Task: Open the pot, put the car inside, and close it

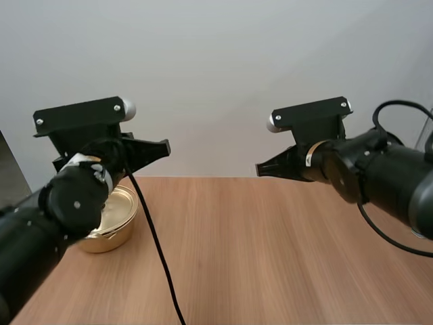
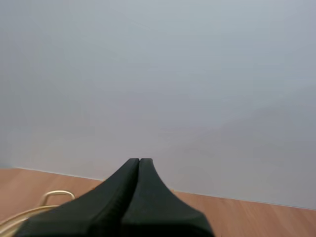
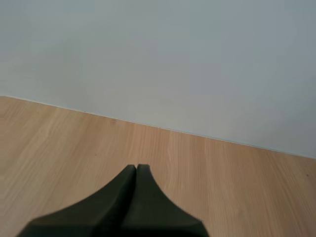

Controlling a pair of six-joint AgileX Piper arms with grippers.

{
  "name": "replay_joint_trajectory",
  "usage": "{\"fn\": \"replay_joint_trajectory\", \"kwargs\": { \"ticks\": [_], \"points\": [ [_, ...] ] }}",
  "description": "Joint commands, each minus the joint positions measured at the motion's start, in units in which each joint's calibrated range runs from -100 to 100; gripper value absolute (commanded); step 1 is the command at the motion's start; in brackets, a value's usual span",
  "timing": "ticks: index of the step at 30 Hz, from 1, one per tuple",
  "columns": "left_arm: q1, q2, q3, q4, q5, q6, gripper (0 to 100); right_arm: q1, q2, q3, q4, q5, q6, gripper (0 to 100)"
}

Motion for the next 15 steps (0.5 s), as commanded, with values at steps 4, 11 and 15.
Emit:
{"fn": "replay_joint_trajectory", "kwargs": {
  "ticks": [4, 11, 15],
  "points": [
    [-0.03, -13.9, 20.3, -5.0, -13.4, 6.0, 0, -0.1, -6.1, 18.0, 5.8, -16.9, 0.0, 0],
    [1.29, -22.3, 24.3, -4.9, -12.0, 7.8, 0, -1.6, -14.1, 20.2, 16.7, -8.5, 0.0, 0],
    [1.28, -22.6, 24.3, -3.9, -11.8, 7.8, 0, -1.6, -21.0, 20.2, 16.7, -8.6, 0.0, 0]
  ]
}}
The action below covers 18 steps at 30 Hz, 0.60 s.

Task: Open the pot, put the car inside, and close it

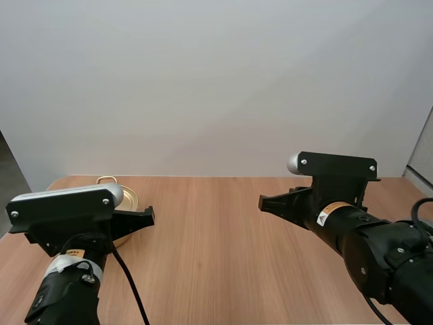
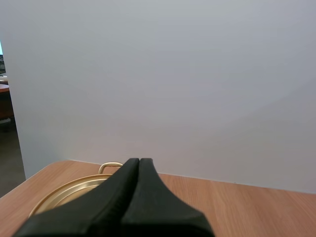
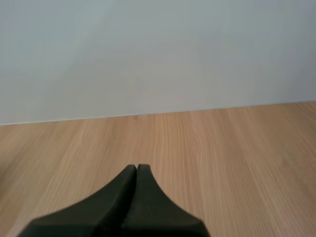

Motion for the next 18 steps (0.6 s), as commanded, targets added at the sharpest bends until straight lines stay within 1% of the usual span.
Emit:
{"fn": "replay_joint_trajectory", "kwargs": {
  "ticks": [1, 4, 5, 6, 8, 10, 12, 15, 18],
  "points": [
    [0.02, 0.0, 0.0, 1.7, -0.3, 0.0, 0, 0.0, -5.4, 0.1, 0.2, 1.1, 0.0, 0],
    [0.02, 0.0, 0.0, 2.0, -2.0, -0.4, 0, 0.0, -9.8, 0.1, 0.1, 2.0, 0.0, 0],
    [0.02, 0.0, 0.0, 2.4, -2.0, -1.6, 0, 0.0, -10.8, 0.1, -0.1, 3.1, 0.0, 0],
    [0.02, 0.0, 0.0, 6.1, -1.8, -4.9, 0, 0.0, -11.9, 0.1, -0.1, 4.3, 0.0, 0],
    [0.05, 0.2, 0.0, 20.8, -1.6, -16.4, 0, -0.3, -13.7, 0.1, -0.1, 6.5, 0.0, 0],
    [0.44, 0.2, 0.0, 26.6, 0.8, -23.0, 0, -1.0, -15.0, 0.5, -0.6, 9.2, -0.1, 0],
    [1.14, 0.2, 0.0, 28.0, 2.6, -25.1, 0, -2.3, -16.0, 2.1, -0.7, 9.4, -0.1, 0],
    [2.06, 0.2, 0.0, 31.0, 9.1, -25.8, 0, -4.2, -17.5, 5.9, -0.7, 7.6, -0.1, 0],
    [2.22, 0.2, 0.0, 31.1, 16.1, -25.9, 0, -5.0, -19.0, 10.4, -1.6, 5.8, -0.1, 0]
  ]
}}
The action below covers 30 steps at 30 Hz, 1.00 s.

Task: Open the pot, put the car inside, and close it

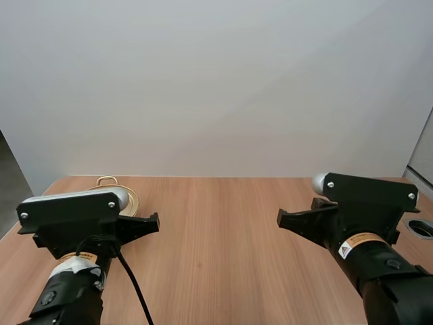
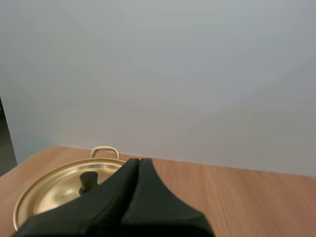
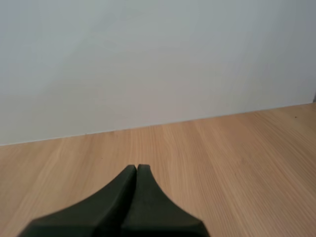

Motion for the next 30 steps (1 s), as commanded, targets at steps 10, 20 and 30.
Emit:
{"fn": "replay_joint_trajectory", "kwargs": {
  "ticks": [10, 20, 30],
  "points": [
    [0.01, -10.9, 0.0, 10.8, 28.2, -8.0, 0, -0.1, -8.0, 8.5, -3.8, 0.5, -2.2, 0],
    [-0.09, -16.0, 0.0, 11.8, 36.7, -11.0, 0, 0.0, -12.1, 8.5, -3.2, 11.0, -1.9, 0],
    [-0.09, -16.0, 0.0, 11.8, 36.7, -11.3, 0, 0.0, -12.1, 8.5, 2.7, 13.0, -1.7, 0]
  ]
}}
